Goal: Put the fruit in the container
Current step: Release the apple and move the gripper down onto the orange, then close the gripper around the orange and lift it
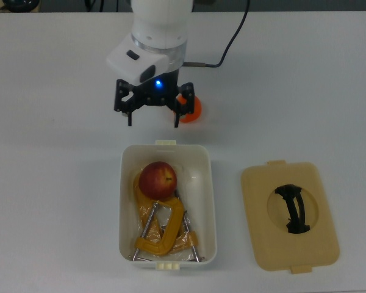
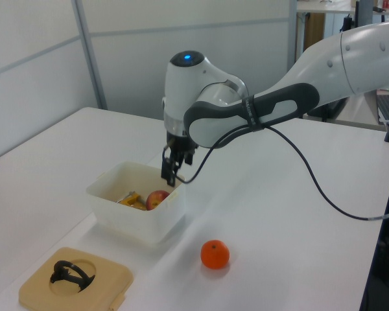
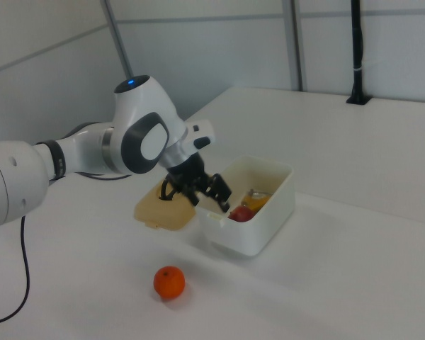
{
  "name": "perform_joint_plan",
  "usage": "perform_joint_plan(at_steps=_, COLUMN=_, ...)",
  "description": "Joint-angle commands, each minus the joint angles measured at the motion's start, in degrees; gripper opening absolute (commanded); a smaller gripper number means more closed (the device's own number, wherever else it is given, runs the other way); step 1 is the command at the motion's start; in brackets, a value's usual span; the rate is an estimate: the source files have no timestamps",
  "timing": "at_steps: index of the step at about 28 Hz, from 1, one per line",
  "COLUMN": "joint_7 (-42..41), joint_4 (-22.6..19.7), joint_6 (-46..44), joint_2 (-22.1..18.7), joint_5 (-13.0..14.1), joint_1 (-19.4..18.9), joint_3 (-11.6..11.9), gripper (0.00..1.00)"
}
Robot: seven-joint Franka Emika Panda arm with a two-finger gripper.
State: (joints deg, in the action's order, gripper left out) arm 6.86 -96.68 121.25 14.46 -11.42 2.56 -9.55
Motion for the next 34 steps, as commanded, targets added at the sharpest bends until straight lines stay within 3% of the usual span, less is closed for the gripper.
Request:
perform_joint_plan(at_steps=1, joint_7=-10.3, joint_4=-3.4, joint_6=-7.6, joint_2=-1.3, joint_5=5.0, joint_1=-0.2, joint_3=-2.4, gripper=1.00)
perform_joint_plan(at_steps=4, joint_7=-14.1, joint_4=-4.3, joint_6=-10.7, joint_2=-1.2, joint_5=7.3, joint_1=-0.3, joint_3=-2.8, gripper=1.00)
perform_joint_plan(at_steps=9, joint_7=-15.5, joint_4=-7.5, joint_6=-11.4, joint_2=-0.3, joint_5=7.4, joint_1=-1.7, joint_3=-3.0, gripper=1.00)
perform_joint_plan(at_steps=15, joint_7=-15.6, joint_4=-9.6, joint_6=-10.9, joint_2=1.7, joint_5=6.4, joint_1=-2.7, joint_3=-2.9, gripper=1.00)
perform_joint_plan(at_steps=20, joint_7=-15.6, joint_4=-10.9, joint_6=-9.7, joint_2=3.6, joint_5=3.3, joint_1=-2.9, joint_3=-3.0, gripper=1.00)
perform_joint_plan(at_steps=25, joint_7=-15.1, joint_4=-11.6, joint_6=-8.2, joint_2=3.9, joint_5=3.2, joint_1=-3.3, joint_3=-3.0, gripper=1.00)
perform_joint_plan(at_steps=26, joint_7=-14.9, joint_4=-11.6, joint_6=-8.2, joint_2=3.9, joint_5=3.0, joint_1=-3.4, joint_3=-2.9, gripper=0.88)
perform_joint_plan(at_steps=30, joint_7=-13.5, joint_4=-11.2, joint_6=-8.2, joint_2=4.0, joint_5=3.0, joint_1=-3.4, joint_3=-2.9, gripper=0.58)
perform_joint_plan(at_steps=31, joint_7=-12.8, joint_4=-10.8, joint_6=-8.1, joint_2=3.9, joint_5=3.0, joint_1=-3.4, joint_3=-3.0, gripper=0.45)
perform_joint_plan(at_steps=34, joint_7=-11.6, joint_4=-9.4, joint_6=-8.6, joint_2=3.3, joint_5=3.0, joint_1=-3.4, joint_3=-2.9, gripper=0.31)
